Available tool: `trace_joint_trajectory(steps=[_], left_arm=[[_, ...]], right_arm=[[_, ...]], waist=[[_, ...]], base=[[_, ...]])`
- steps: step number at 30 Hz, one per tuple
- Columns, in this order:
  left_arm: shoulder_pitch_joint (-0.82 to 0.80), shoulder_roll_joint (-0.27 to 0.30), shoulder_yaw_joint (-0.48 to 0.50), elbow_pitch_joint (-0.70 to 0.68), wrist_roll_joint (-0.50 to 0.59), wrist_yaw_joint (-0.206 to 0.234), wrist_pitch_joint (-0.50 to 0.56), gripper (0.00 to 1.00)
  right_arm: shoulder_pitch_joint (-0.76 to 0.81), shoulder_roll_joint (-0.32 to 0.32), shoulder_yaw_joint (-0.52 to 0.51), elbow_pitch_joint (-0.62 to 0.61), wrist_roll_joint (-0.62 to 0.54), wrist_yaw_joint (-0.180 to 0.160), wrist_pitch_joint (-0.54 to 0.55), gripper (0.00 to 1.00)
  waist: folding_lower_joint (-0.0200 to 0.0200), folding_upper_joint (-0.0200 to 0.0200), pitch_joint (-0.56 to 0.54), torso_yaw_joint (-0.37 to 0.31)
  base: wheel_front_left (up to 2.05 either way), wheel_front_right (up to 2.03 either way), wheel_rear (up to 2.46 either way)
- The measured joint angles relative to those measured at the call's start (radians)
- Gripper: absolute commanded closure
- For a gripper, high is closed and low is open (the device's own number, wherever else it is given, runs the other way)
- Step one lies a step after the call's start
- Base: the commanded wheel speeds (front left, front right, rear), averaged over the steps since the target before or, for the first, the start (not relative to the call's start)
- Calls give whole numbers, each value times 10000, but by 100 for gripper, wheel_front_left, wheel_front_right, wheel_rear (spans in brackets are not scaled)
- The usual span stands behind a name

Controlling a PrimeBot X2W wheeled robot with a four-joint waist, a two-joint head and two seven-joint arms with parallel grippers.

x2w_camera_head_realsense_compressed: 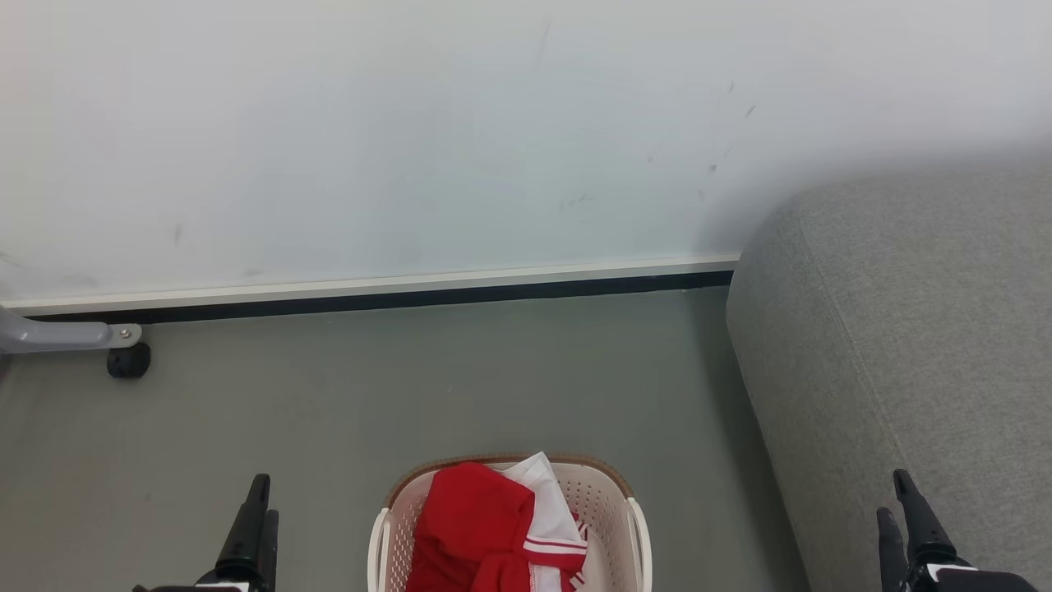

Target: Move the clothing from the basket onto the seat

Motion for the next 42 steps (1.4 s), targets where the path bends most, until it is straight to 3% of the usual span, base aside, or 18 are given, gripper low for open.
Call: trace_joint_trajectory(steps=[11,17,29,42], left_arm=[[1,6,-251,-268,374,0,-362,0],[1,17,-424,-460,838,10,-579,0],[3,71,-552,-986,2748,349,-988,0],[45,499,-1227,-1455,5511,709,-1547,0]], right_arm=[[0,-4,267,-157,-316,-17,-355,0],[0,-6,441,-303,-842,-230,-579,0],[0,-23,980,-784,-2608,-631,-1001,0],[-9,-222,1896,-1124,-5005,-976,-1515,0]], waist=[[0,0,-30,-40],[0,0,-44,-63],[0,0,-59,-96],[0,0,-54,-151]], base=[[0,0,0],[0,0,0],[0,0,0],[0,0,0]])
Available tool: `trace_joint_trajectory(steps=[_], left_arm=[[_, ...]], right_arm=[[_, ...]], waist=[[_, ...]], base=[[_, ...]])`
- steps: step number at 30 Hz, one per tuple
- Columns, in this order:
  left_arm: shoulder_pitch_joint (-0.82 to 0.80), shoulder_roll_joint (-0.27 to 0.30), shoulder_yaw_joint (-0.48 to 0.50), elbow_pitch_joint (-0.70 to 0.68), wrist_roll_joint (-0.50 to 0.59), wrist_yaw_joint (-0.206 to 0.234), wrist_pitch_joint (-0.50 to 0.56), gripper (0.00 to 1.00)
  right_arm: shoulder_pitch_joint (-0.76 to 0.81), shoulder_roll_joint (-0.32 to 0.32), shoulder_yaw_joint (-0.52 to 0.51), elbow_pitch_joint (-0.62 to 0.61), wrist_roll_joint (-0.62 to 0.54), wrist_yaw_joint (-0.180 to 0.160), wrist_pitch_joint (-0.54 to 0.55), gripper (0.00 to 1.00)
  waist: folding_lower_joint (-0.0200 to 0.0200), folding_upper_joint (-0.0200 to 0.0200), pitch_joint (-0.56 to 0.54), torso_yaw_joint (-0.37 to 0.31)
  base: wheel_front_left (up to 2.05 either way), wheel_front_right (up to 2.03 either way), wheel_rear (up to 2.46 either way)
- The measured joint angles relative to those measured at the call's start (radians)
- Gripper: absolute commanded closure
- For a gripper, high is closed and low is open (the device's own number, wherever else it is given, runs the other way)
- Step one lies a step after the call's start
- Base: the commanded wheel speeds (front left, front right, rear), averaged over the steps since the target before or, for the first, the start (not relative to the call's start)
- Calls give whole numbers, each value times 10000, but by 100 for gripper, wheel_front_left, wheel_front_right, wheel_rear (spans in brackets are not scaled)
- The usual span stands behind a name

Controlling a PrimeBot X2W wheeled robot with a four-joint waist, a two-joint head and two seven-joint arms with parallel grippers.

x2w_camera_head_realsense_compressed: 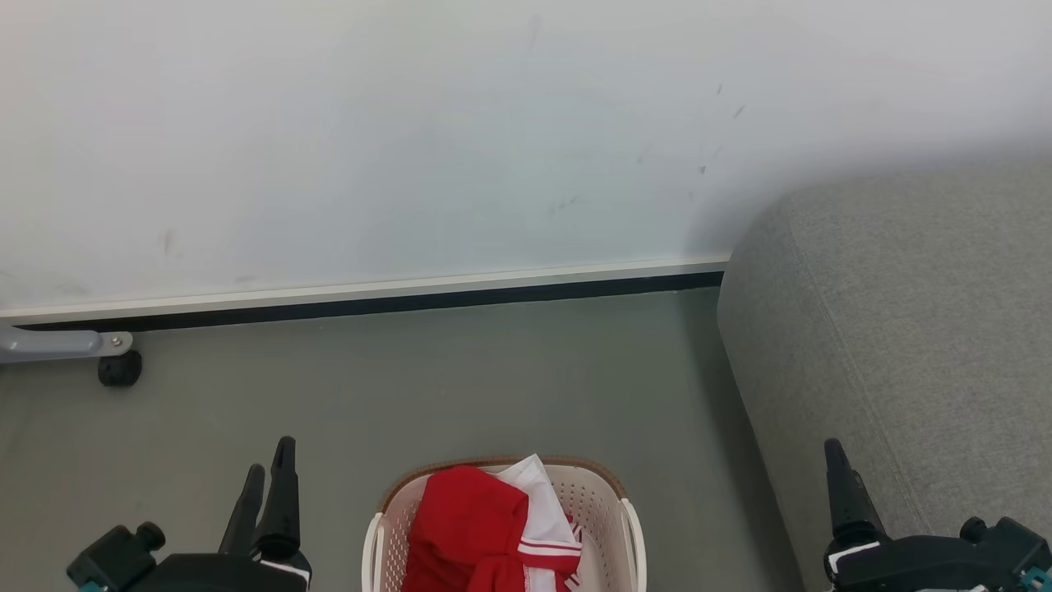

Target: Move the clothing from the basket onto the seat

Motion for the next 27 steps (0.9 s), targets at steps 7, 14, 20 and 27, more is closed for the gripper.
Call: trace_joint_trajectory(steps=[7,14,20,27], left_arm=[[144,253,-272,-79,1354,222,-226,0],[263,466,-506,-121,2602,426,-493,0],[371,581,-608,-155,3542,612,-715,0],[533,723,-692,-155,4512,750,-968,0]], right_arm=[[-7,-102,431,-81,-1072,-130,-251,0],[-11,-178,800,-188,-2084,-268,-531,0],[-13,-244,1112,-234,-2924,-380,-731,0],[-14,-290,1467,-242,-3847,-522,-1009,0]], waist=[[0,0,4,-30],[0,0,3,-55],[0,0,-3,-77],[0,0,-20,-115]], base=[[0,0,0],[0,0,0],[0,0,0],[0,0,0]])
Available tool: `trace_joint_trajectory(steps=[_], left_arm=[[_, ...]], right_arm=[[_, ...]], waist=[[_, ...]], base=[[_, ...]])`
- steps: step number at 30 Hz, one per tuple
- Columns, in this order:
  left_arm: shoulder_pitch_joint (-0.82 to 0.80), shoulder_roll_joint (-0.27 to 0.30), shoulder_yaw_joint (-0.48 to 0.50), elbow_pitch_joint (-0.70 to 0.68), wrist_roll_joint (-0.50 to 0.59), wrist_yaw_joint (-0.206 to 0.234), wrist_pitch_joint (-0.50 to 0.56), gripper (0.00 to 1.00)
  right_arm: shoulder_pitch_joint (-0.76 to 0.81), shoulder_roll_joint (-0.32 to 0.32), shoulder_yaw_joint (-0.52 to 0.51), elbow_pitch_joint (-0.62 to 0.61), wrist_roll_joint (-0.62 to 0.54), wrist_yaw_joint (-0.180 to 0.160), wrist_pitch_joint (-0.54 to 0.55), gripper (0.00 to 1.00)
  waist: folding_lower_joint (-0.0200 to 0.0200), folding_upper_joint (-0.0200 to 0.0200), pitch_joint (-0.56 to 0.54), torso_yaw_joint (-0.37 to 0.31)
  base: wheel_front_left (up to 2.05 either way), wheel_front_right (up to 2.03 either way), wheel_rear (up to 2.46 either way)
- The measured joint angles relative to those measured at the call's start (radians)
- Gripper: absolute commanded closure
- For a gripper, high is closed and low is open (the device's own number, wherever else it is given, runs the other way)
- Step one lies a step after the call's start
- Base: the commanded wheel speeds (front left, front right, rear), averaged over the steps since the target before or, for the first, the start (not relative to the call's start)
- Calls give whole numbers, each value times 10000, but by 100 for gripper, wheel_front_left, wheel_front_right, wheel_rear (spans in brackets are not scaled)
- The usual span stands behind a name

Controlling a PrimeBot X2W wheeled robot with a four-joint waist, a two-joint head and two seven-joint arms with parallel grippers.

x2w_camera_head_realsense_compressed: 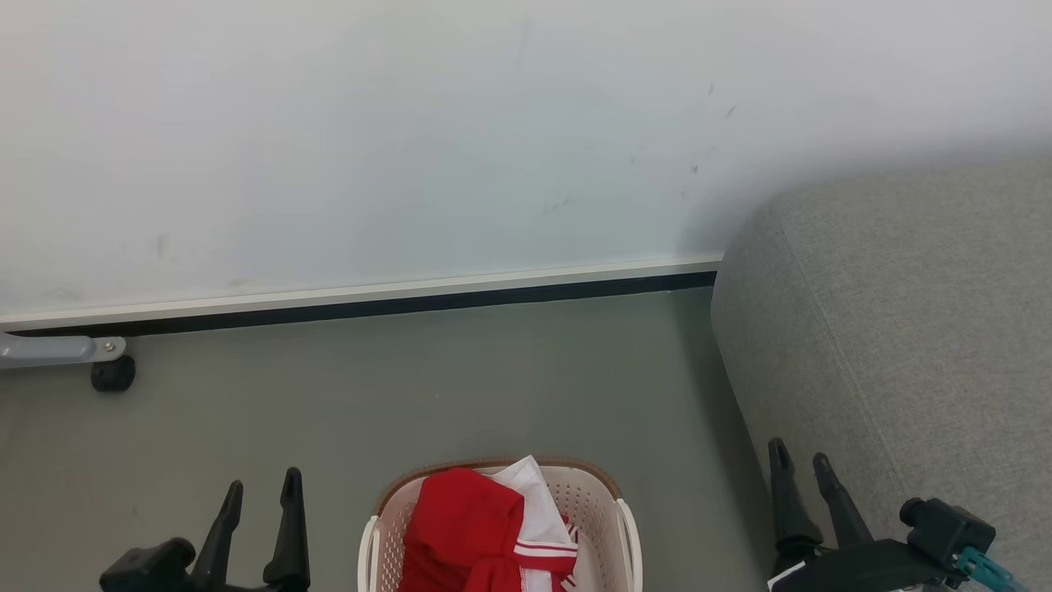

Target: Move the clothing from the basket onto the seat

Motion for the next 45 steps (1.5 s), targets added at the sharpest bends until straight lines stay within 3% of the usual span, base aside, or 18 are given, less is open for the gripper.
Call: trace_joint_trajectory(steps=[26,45], left_arm=[[522,58,-100,-297,2993,466,-951,0],[825,-42,134,-384,3033,464,-957,0]], right_arm=[[9,-219,1068,25,-3173,-311,-911,0],[29,-209,978,184,-3325,-291,-913,0]], waist=[[0,0,-124,-175],[0,0,-70,-199]], base=[[0,0,0],[0,0,0]])
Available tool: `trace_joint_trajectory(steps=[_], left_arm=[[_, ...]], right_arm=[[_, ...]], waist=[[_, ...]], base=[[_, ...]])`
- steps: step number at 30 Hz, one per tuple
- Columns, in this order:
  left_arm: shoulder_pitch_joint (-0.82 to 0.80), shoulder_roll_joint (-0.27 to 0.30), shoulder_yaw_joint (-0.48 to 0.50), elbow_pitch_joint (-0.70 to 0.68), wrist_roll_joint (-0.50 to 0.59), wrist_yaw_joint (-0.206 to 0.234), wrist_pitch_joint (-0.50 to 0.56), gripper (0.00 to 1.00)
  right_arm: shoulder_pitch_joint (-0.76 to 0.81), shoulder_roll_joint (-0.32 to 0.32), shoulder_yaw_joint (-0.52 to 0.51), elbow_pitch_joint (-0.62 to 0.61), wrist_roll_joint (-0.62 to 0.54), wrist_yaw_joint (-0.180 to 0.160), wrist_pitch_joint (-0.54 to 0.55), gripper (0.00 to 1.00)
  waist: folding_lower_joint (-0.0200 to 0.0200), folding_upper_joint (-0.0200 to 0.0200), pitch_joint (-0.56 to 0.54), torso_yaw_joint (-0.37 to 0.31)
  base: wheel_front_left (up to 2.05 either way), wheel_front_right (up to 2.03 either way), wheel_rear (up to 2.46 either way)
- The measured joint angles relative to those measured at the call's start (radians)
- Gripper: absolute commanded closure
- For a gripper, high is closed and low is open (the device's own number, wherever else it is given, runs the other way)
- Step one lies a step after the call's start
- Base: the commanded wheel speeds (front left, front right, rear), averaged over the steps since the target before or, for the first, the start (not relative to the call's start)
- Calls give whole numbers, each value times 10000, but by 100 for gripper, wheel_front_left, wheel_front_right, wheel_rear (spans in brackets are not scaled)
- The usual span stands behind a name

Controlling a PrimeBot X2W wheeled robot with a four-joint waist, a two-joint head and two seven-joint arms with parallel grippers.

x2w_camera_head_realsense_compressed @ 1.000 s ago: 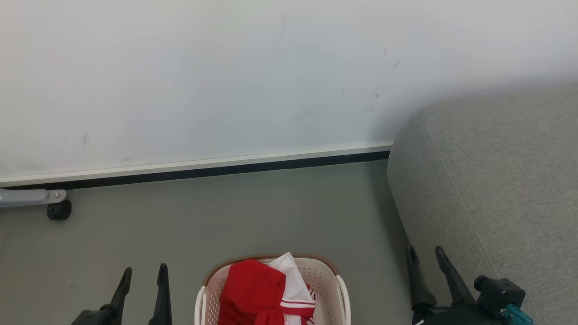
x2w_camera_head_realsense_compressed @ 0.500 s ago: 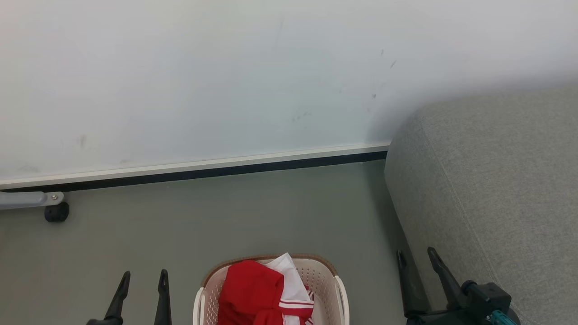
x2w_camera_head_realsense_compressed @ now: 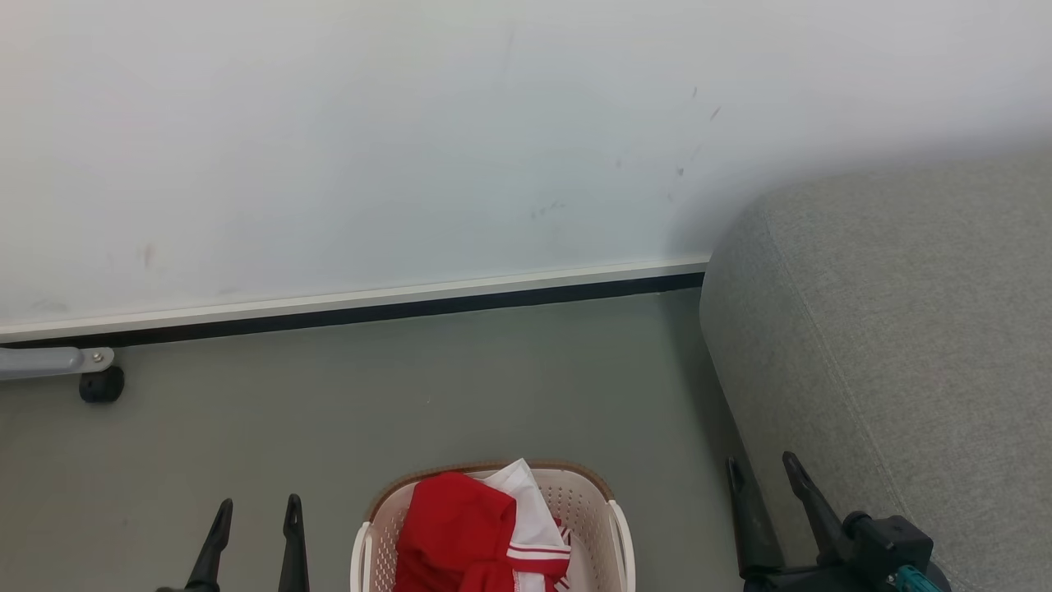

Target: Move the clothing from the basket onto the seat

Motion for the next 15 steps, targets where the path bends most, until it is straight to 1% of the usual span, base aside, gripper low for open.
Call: trace_joint_trajectory(steps=[15], left_arm=[[96,-96,27,-257,142,0,0,0]], right_arm=[[16,23,-100,-12,-79,29,0,0]], waist=[[0,0,142,-31]], base=[[0,0,0]])
